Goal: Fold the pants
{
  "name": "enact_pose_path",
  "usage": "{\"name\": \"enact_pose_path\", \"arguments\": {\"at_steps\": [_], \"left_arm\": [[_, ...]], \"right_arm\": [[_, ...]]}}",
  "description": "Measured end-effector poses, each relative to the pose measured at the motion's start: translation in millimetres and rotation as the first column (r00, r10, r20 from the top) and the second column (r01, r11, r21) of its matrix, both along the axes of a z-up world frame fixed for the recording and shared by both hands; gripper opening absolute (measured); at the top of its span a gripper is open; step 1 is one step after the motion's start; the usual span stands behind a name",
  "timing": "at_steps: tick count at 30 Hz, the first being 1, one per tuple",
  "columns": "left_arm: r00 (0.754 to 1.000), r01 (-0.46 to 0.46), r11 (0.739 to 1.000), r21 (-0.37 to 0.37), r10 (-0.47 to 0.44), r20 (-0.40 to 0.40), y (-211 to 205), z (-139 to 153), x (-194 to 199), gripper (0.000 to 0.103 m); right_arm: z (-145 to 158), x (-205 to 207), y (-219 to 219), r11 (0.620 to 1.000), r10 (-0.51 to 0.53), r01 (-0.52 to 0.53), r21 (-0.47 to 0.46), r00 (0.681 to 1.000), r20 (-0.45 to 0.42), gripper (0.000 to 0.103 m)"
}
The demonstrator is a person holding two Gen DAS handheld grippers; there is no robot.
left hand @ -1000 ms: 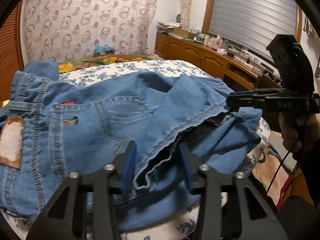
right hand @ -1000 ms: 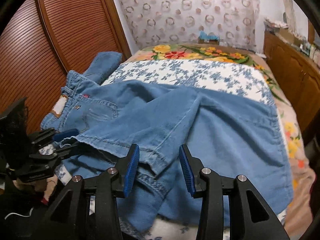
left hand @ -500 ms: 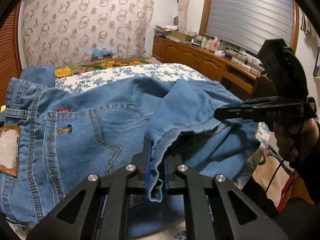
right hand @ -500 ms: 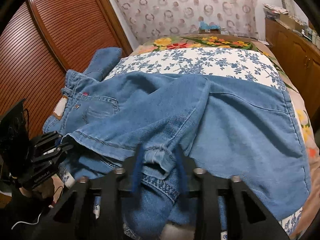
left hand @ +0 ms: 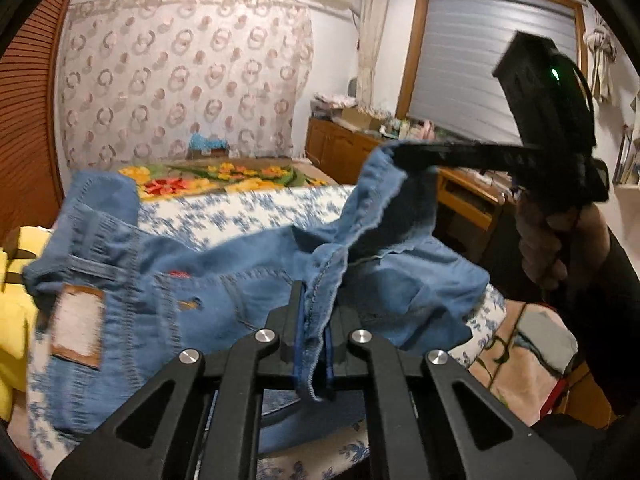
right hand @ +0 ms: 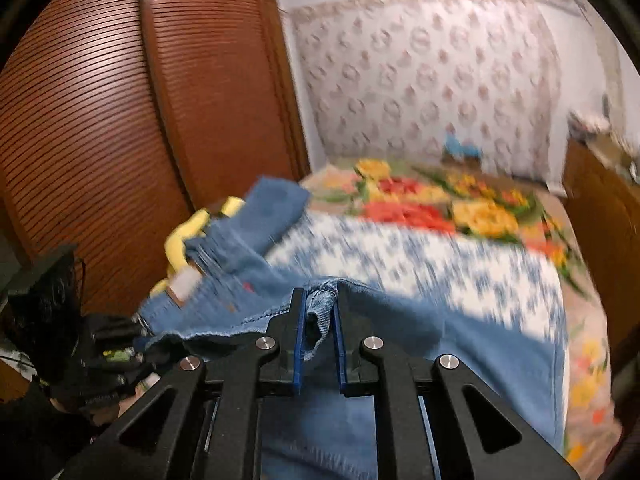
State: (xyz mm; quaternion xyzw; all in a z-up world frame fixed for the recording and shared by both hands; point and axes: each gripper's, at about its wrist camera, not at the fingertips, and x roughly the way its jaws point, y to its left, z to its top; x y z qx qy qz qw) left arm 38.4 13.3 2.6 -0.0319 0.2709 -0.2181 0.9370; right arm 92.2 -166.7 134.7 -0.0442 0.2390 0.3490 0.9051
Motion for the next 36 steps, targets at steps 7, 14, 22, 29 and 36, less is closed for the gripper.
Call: {"name": "enact_pose_path", "arguments": {"at_steps": [7, 14, 22, 29, 36], "left_arm": [[0.994, -0.098, 0.995, -0.007, 0.098, 0.043, 50, 24, -21, 0.009], [0.982, -0.187, 0.982, -0.023, 0.187, 0.004, 93, 7, -29, 0.009], [0.969, -0.243, 0.97, -0.017, 0.242, -0.058, 117, -16, -29, 0.009], [0.952, -0.28, 0.96, 0.0, 0.278, -0.126, 128, -43, -30, 0.009], [0.941, -0.301, 0.954, -0.015, 0.294, -0.17, 136, -55, -27, 0.04]], "right_arm": [[31, -2, 66, 0.992, 0.125, -0.122, -0.037, 0.988, 0.093, 0.011], [30, 10, 124, 0.978, 0.201, -0.194, -0.074, 0.974, 0.104, 0.011], [12, 47, 171, 0.966, 0.233, -0.224, -0.131, 0.97, 0.062, 0.01], [-5, 57, 205, 0.961, 0.242, -0.238, -0.142, 0.97, 0.006, 0.011], [-2, 74, 195, 0.968, 0.186, -0.189, -0.166, 0.982, -0.029, 0.029]]}}
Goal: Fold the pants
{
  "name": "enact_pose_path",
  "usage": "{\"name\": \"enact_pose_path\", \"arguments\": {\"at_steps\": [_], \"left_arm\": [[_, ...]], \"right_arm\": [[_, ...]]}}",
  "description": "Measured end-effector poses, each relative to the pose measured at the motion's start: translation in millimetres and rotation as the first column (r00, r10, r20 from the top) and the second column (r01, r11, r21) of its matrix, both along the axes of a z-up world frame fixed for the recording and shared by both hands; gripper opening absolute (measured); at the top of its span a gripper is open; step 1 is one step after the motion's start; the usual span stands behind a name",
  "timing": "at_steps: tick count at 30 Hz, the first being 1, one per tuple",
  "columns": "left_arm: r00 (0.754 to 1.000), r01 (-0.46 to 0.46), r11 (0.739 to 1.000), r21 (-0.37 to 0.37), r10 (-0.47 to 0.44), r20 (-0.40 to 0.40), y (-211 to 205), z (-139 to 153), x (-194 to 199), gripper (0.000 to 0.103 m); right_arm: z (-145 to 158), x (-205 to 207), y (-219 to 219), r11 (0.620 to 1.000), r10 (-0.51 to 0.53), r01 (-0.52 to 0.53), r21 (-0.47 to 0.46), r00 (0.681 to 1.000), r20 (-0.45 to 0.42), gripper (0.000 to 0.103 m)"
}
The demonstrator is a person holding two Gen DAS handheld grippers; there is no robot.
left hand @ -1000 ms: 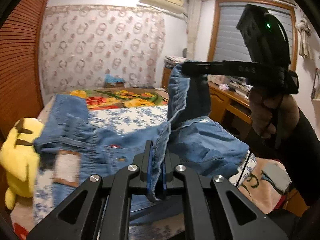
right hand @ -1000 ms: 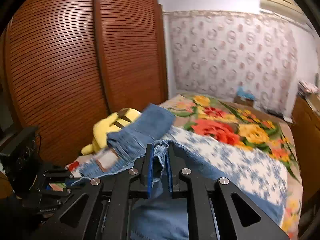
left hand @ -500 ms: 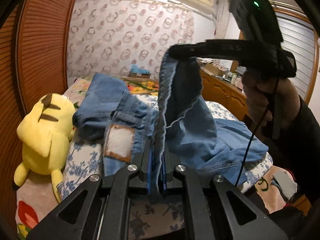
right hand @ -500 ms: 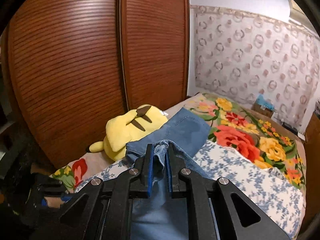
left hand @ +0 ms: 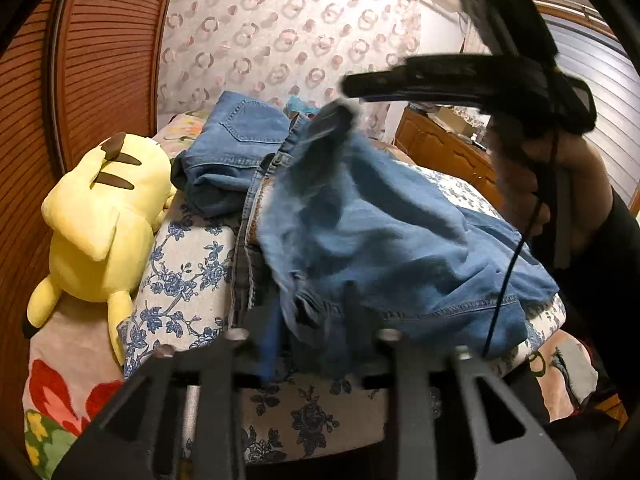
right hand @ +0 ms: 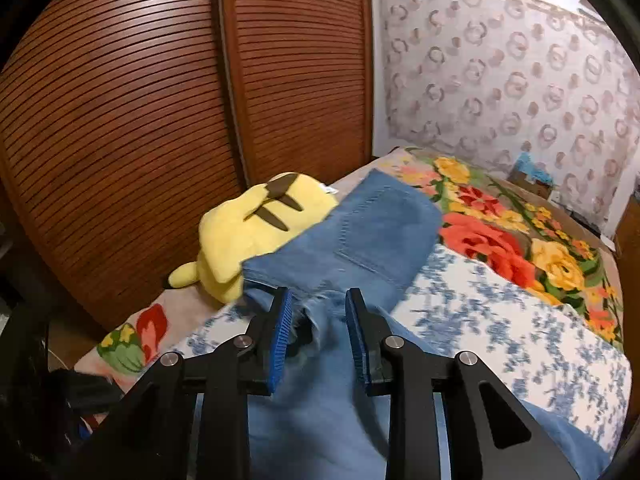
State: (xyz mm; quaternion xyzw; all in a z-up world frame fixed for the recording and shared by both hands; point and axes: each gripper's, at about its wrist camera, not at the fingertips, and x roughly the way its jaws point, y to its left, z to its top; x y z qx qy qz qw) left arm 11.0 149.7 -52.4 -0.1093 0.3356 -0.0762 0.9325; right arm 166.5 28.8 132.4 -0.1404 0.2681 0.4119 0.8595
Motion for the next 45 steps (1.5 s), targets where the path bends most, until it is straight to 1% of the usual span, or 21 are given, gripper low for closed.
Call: {"name": "enact_pose_path", "arguments": {"at_steps": [1, 4, 6, 10, 14, 16, 21, 24, 25, 26, 27, 29, 31, 33, 36, 38, 40, 41, 42, 44, 45], "left_arm": [[1.0, 0.001, 1.0, 0.0, -0.001, 0.001, 0, 0, 0, 0.047], [1.0, 0.007, 1.0, 0.011, -0.007, 0.008, -3, 2, -1, 0.048], [1.0, 0.001, 1.0, 0.02, -0.001, 0.017, -4, 3, -2, 0.048], [0.999, -0.015, 1.0, 0.027, 0.014, 0.037, -6, 7, -3, 0.048], [0.998, -0.024, 0.999, 0.032, 0.023, 0.051, -8, 11, -2, 0.048], [0.999, -0.025, 0.999, 0.033, 0.023, 0.048, -9, 10, 0, 0.048], [0.999, -0.027, 0.999, 0.042, 0.026, 0.033, -12, 7, 4, 0.048], [0.999, -0.029, 0.999, 0.042, 0.028, 0.025, -11, 3, 5, 0.048], [0.999, -0.03, 0.999, 0.042, 0.029, 0.021, -11, 2, 5, 0.048], [0.999, -0.029, 0.999, 0.041, 0.028, 0.02, -10, 1, 5, 0.048], [0.999, -0.028, 0.999, 0.039, 0.028, 0.018, -10, 0, 5, 0.048], [0.999, -0.034, 0.999, 0.036, 0.033, 0.011, -8, -2, 6, 0.048], [0.999, -0.034, 0.999, 0.032, 0.034, 0.013, -8, -3, 5, 0.048], [0.999, -0.034, 0.999, 0.037, 0.034, 0.011, -8, -3, 6, 0.048], [0.999, -0.043, 0.998, 0.035, 0.043, 0.007, -6, -7, 7, 0.048], [0.999, -0.046, 0.998, 0.032, 0.046, 0.004, -4, -8, 8, 0.048], [0.999, -0.046, 0.999, 0.029, 0.046, 0.007, -3, -9, 7, 0.048], [0.999, -0.046, 0.999, 0.027, 0.046, 0.008, -3, -10, 7, 0.048], [0.999, -0.047, 0.999, 0.027, 0.047, 0.009, -3, -10, 7, 0.048], [0.999, -0.049, 0.998, 0.028, 0.048, 0.009, -3, -11, 7, 0.048], [0.999, -0.049, 0.998, 0.028, 0.049, 0.008, -3, -12, 6, 0.048]], "right_arm": [[4, 1, -10, 1.0, -0.008, 0.008, 0.007, 1.0, 0.009, 0.029], [12, 4, -45, 0.999, -0.044, 0.043, 0.019, 0.999, 0.028, 0.037], [10, 7, -76, 0.996, -0.086, 0.086, 0.016, 0.996, 0.025, 0.037], [-6, 26, -133, 0.98, -0.198, 0.197, -0.027, 0.98, -0.027, 0.037], [-27, 41, -175, 0.965, -0.261, 0.259, -0.038, 0.959, -0.107, 0.037], [-38, 49, -184, 0.96, -0.278, 0.276, -0.038, 0.948, -0.151, 0.037], [-60, 77, -172, 0.958, -0.284, 0.282, -0.042, 0.925, -0.252, 0.037], [-67, 91, -167, 0.956, -0.285, 0.291, -0.026, 0.911, -0.299, 0.037], [-69, 94, -165, 0.956, -0.284, 0.294, -0.018, 0.906, -0.314, 0.036], [-77, 98, -163, 0.955, -0.284, 0.297, -0.01, 0.901, -0.329, 0.03], [-78, 101, -162, 0.952, -0.286, 0.305, -0.001, 0.894, -0.346, 0.028], [-82, 106, -162, 0.949, -0.287, 0.316, 0.015, 0.879, -0.38, 0.016], [-87, 110, -163, 0.948, -0.283, 0.317, 0.024, 0.875, -0.393, 0.007], [-89, 113, -161, 0.951, -0.274, 0.307, 0.03, 0.885, -0.377, 0.003], [-76, 97, -160, 0.948, -0.295, 0.317, 0.036, 0.915, -0.274, 0.001], [-58, 85, -166, 0.938, -0.302, 0.331, 0.106, 0.927, -0.223, 0.001], [-38, 72, -169, 0.934, -0.294, 0.321, 0.16, 0.94, -0.174, 0.001], [-25, 63, -168, 0.936, -0.277, 0.299, 0.187, 0.952, -0.132, 0.001], [-14, 53, -166, 0.941, -0.254, 0.268, 0.207, 0.963, -0.09, 0.001], [7, 33, -159, 0.949, -0.233, 0.227, 0.217, 0.973, 0.001, 0.001], [14, 28, -156, 0.956, -0.211, 0.202, 0.212, 0.977, 0.021, 0.001]]}}
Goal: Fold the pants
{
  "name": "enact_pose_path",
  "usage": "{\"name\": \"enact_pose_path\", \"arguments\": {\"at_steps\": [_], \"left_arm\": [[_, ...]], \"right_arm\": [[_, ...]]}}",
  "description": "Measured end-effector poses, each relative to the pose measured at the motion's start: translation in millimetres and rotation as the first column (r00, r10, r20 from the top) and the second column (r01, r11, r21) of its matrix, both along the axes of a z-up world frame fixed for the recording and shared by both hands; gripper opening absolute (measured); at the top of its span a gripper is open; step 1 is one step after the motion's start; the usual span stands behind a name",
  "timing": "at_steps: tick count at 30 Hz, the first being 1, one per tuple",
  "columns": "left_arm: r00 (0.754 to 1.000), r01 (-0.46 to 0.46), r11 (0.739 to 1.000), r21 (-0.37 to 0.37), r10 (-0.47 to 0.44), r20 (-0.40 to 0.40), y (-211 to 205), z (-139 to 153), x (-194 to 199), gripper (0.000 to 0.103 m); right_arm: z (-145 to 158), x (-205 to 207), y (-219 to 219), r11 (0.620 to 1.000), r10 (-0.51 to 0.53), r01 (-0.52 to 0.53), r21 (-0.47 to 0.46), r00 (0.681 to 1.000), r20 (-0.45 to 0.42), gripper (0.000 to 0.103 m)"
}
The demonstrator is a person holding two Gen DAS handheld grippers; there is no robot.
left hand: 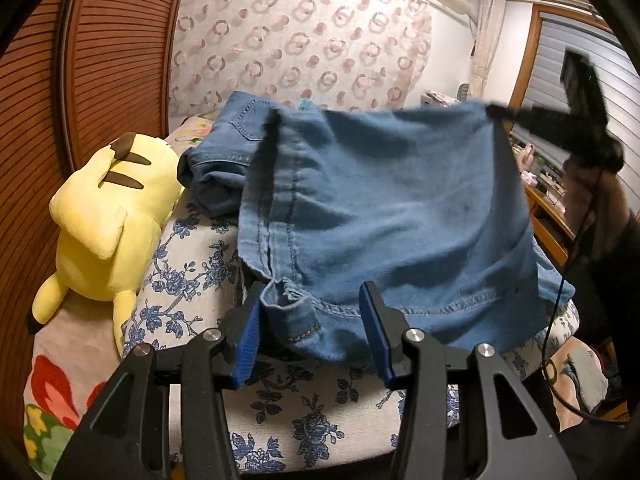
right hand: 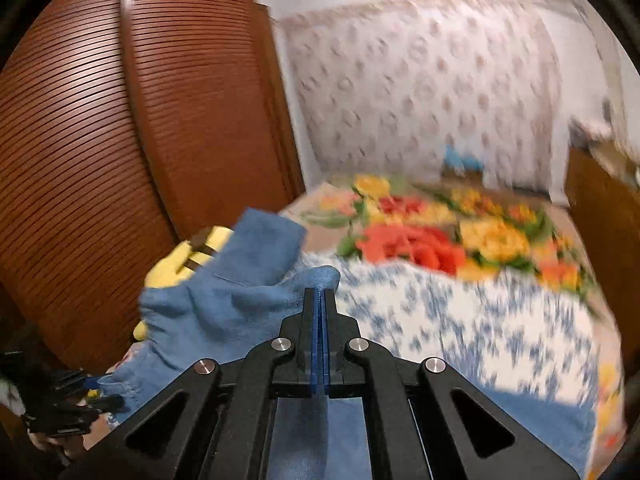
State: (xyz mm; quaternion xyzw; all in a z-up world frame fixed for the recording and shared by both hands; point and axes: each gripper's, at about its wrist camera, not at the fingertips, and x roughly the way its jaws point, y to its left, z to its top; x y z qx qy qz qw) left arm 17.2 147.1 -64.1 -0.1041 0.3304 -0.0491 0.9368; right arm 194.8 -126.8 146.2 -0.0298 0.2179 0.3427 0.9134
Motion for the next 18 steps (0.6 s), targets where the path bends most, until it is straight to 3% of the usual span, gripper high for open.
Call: {"name": "enact_pose_path", "arguments": {"at_steps": [5, 8, 11, 18], "left_arm": [[1.0, -0.003, 1.0, -0.006, 0.003, 0.001, 1, -2, -1, 0.048], [1.0, -0.005, 1.0, -0.004, 0.005, -0.002, 2, -2, -2, 0.048], [1.0, -0.007, 1.0, -0.005, 0.007, -0.007, 3, -4, -3, 0.048], [1.0, -0.012, 1.0, -0.006, 0.012, -0.007, 2, -4, -6, 0.048]], "right_arm": [[10, -2, 14, 0.995, -0.052, 0.058, -0.078, 0.996, 0.077, 0.001], [3, 3, 16, 0.994, -0.069, 0.075, -0.083, 0.995, 0.069, 0.001], [5, -4, 16, 0.994, -0.072, 0.08, -0.067, 0.99, 0.118, 0.001], [37, -47, 38, 0.999, 0.017, -0.007, -0.045, 0.975, 0.22, 0.0]]}}
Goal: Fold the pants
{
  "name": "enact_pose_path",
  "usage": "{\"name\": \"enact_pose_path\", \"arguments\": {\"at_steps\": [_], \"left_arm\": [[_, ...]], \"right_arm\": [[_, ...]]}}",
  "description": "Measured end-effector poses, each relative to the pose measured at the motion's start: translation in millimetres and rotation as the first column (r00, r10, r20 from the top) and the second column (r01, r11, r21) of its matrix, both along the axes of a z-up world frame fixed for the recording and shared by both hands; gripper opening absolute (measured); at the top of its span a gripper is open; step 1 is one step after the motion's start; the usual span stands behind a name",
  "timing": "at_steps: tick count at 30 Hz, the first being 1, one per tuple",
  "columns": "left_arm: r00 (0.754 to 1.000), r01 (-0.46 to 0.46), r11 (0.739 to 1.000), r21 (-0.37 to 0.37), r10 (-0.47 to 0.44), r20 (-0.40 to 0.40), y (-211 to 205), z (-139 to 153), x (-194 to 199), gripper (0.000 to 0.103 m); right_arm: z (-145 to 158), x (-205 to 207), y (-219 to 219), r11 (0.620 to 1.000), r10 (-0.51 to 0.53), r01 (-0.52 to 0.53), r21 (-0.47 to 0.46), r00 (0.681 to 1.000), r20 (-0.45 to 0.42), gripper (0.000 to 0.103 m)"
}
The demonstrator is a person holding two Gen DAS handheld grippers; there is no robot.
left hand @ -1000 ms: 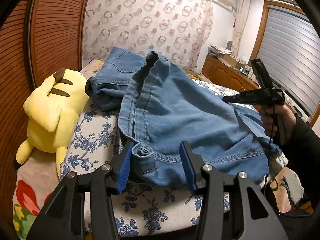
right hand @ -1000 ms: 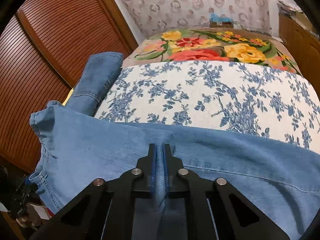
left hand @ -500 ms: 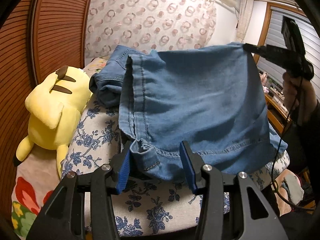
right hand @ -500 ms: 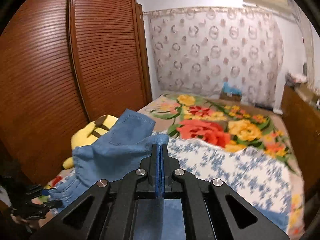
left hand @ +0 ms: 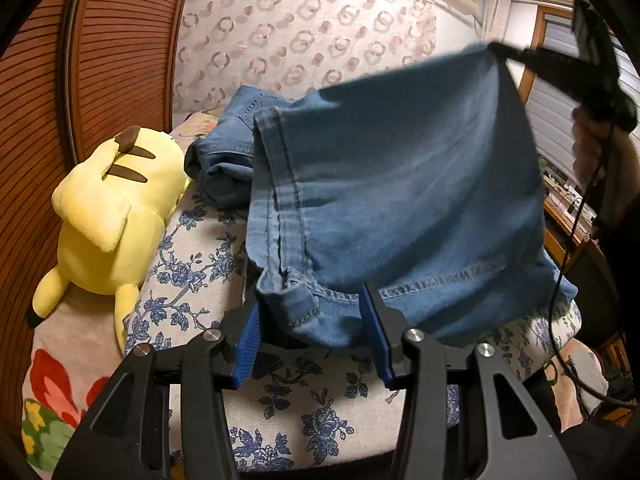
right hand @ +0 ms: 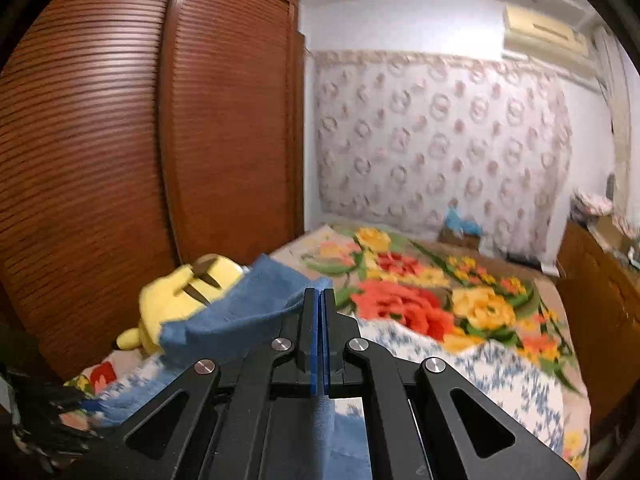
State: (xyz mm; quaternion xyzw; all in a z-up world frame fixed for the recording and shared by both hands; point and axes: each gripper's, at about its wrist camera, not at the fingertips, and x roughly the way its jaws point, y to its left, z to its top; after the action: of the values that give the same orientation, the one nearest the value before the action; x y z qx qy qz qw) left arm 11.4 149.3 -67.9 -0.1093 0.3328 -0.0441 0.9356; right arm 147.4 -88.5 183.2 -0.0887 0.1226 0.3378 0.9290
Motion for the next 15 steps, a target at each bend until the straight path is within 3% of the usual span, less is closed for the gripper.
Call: {"name": "enact_pose_path", "arguments": {"at_steps": [3, 7, 11, 15], "left_arm": [[1.0, 0.0, 1.0, -0.003, 0.0, 0.0, 1, 0, 1, 0.048], [1.0, 0.004, 1.0, -0.005, -0.004, 0.002, 1, 1, 1, 0.048], [1.0, 0.009, 1.0, -0.002, -0.009, 0.001, -1, 2, 2, 0.048], [1.0, 0.008, 1.0, 0.002, -0.008, 0.005, -2, 4, 1, 0.048]], "right_arm": [[11, -8, 6, 1.0, -0.003, 0.003, -0.027, 1.0, 0.014, 0.001], [0, 15, 13, 0.992, -0.088, 0.086, -0.089, 0.996, -0.019, 0.001], [-18, 42, 11, 0.977, -0.16, 0.138, -0.16, 0.979, -0.13, 0.005], [-33, 41, -4, 0.978, -0.153, 0.122, -0.169, 0.97, -0.19, 0.008]]}}
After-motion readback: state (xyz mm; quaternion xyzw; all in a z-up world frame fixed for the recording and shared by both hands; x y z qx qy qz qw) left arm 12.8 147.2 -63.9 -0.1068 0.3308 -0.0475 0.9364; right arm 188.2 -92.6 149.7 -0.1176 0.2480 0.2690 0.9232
